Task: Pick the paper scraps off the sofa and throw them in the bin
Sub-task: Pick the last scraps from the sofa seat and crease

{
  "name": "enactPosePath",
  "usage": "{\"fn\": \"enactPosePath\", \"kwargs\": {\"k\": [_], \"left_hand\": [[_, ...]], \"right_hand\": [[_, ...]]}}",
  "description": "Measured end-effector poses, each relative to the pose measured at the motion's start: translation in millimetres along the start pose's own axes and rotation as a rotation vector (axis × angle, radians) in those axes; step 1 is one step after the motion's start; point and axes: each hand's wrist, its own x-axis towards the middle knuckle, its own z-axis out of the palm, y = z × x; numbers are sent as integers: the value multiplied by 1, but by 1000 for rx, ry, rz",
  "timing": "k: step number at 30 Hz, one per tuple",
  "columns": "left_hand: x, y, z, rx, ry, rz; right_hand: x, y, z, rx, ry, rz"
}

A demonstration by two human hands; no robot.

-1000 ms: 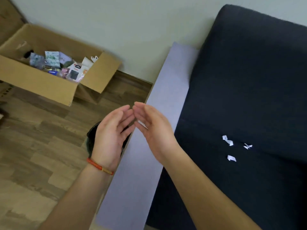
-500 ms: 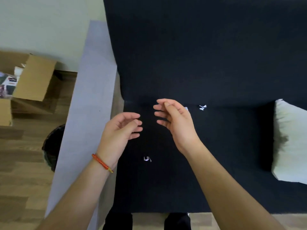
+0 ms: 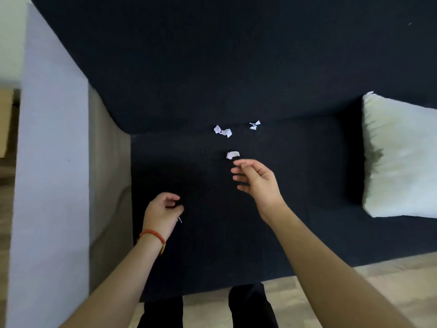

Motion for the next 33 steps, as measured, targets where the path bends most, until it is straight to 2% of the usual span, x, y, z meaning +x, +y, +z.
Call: {"fn": "enactPosePath", "kwargs": {"k": [6, 12, 16, 19, 22, 27, 33], "left_hand": [[-4, -14, 24, 194, 151, -118], [-6, -20, 42, 201, 95, -141], [-6, -19, 46, -1, 178, -266], [-4, -18, 46, -128, 183, -330], [-6, -12, 42, -142, 191, -310], [-9, 4, 32, -90, 209, -176], [7, 37, 23, -424, 97, -234]], "right_hand": [[7, 26, -37, -53, 38, 61], [12, 42, -65, -72, 75, 109], [16, 44, -70, -71, 87, 127], [20, 44, -76, -64, 96, 133], [25, 43, -80, -96, 87, 146], [44, 34, -83, -204, 86, 145], [79, 14, -59, -386, 66, 28]]}}
